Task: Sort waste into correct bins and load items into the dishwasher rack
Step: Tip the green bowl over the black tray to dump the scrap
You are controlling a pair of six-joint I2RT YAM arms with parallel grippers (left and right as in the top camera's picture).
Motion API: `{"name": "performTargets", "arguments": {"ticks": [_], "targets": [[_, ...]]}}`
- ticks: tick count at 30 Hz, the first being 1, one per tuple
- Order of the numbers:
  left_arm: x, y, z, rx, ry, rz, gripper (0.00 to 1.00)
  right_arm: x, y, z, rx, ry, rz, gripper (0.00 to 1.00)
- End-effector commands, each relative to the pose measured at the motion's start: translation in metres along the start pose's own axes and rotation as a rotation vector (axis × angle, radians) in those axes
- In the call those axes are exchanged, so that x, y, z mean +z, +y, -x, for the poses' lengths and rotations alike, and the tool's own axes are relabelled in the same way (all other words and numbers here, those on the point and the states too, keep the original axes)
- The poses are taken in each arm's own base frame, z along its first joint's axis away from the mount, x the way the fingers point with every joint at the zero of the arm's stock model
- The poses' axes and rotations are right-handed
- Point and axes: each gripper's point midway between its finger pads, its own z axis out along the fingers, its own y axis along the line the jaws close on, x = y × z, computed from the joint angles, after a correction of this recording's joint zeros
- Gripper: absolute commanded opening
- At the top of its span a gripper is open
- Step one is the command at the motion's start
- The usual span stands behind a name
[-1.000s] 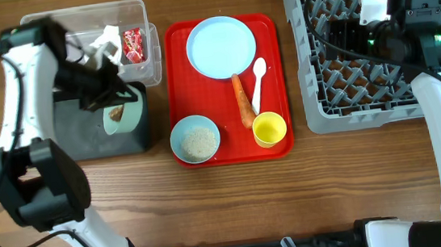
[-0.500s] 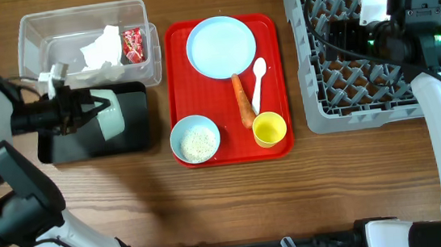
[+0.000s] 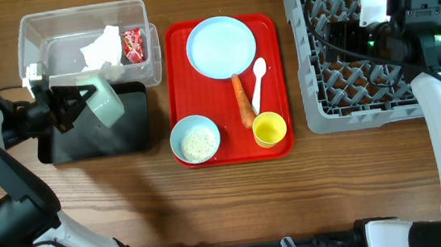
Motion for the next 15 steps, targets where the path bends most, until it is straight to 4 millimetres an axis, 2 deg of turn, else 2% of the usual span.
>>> {"name": "performTargets", "arguments": {"ticks": [1, 15], "targets": [[-0.0022, -0.0182, 0.0097, 0.014, -0.069, -0.098, 0.04, -0.0017, 0.0036, 0.0064, 0.008, -0.012, 0.014, 0.96], [-0.0030, -0.0224, 0.0138, 0.026, -0.089, -0.126, 0.04, 0.0000, 0.0033, 0.0061, 0.008, -0.009, 0.014, 0.96]]}}
